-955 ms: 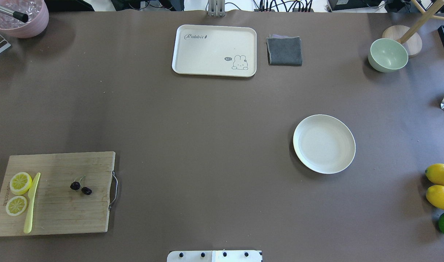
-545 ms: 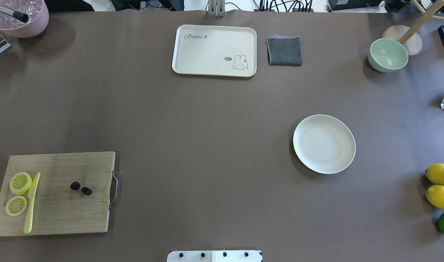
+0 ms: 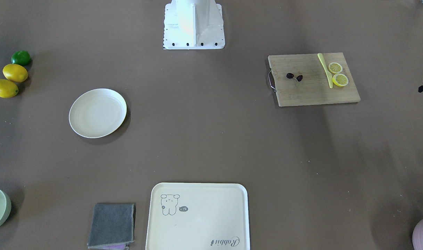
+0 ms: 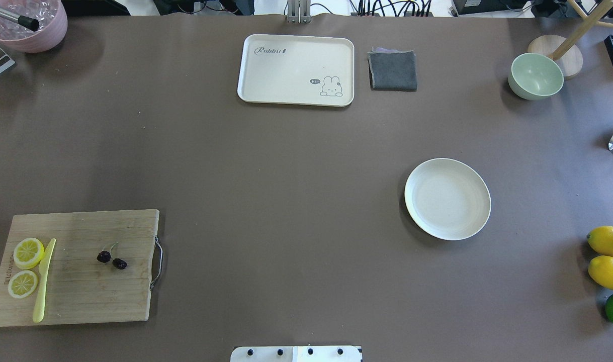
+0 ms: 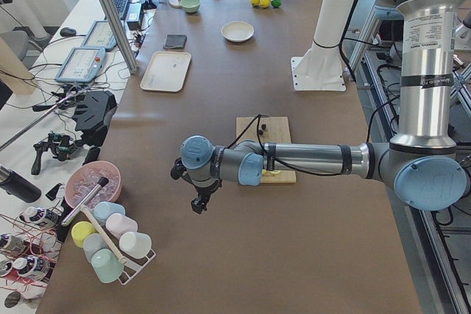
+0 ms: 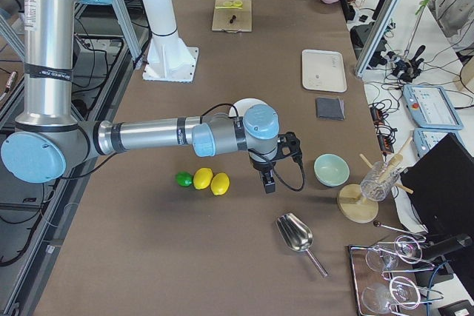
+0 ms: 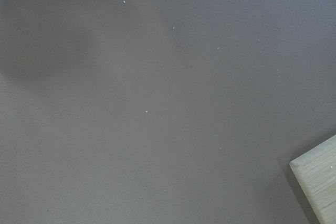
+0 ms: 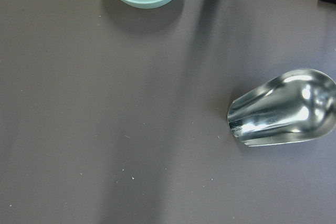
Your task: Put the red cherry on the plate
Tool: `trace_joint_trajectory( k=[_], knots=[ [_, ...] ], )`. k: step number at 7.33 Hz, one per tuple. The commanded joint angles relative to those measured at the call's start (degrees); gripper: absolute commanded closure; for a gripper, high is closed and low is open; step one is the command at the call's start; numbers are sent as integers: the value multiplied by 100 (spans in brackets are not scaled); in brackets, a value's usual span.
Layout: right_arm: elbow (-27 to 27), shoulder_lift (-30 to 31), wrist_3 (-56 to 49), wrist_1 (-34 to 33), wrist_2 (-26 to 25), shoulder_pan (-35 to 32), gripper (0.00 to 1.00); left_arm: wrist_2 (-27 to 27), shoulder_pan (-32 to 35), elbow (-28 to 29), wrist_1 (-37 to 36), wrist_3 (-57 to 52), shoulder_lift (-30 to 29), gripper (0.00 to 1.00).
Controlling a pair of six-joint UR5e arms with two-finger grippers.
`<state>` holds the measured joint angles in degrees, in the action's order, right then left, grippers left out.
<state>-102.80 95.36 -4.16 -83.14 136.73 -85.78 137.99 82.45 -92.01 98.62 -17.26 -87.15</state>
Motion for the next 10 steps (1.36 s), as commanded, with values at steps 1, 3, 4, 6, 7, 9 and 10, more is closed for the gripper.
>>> trace_joint_trajectory(
  k=[1, 3, 4, 6, 7, 9, 10],
  knots=[
    [23, -419, 996, 228, -128, 856, 0, 52, -10, -97, 105, 91, 14, 2],
    [-3, -501, 2511, 926, -321, 1736, 0, 0, -595, -788, 113, 1602, 40, 2],
    [6, -483, 2917, 1227, -453, 2114, 0, -27, -1103, -1201, 462, 2717, 110, 2],
    [-3, -518, 3901, 1650, -638, 2713, 0, -185, -1652, -1171, 1619, 3414, 303, 2],
    [6, -527, 4288, 1835, -900, 3107, 0, -89, -1740, -1179, 2226, 3553, 339, 2],
    [58, -571, 4905, 2003, -1358, 3706, 0, -122, -2283, -1345, 2554, 4699, 348, 2],
    [172, -597, 4925, 2056, -1368, 3813, 2, -663, -2721, -1381, 3157, 5097, 357, 2]
  ],
)
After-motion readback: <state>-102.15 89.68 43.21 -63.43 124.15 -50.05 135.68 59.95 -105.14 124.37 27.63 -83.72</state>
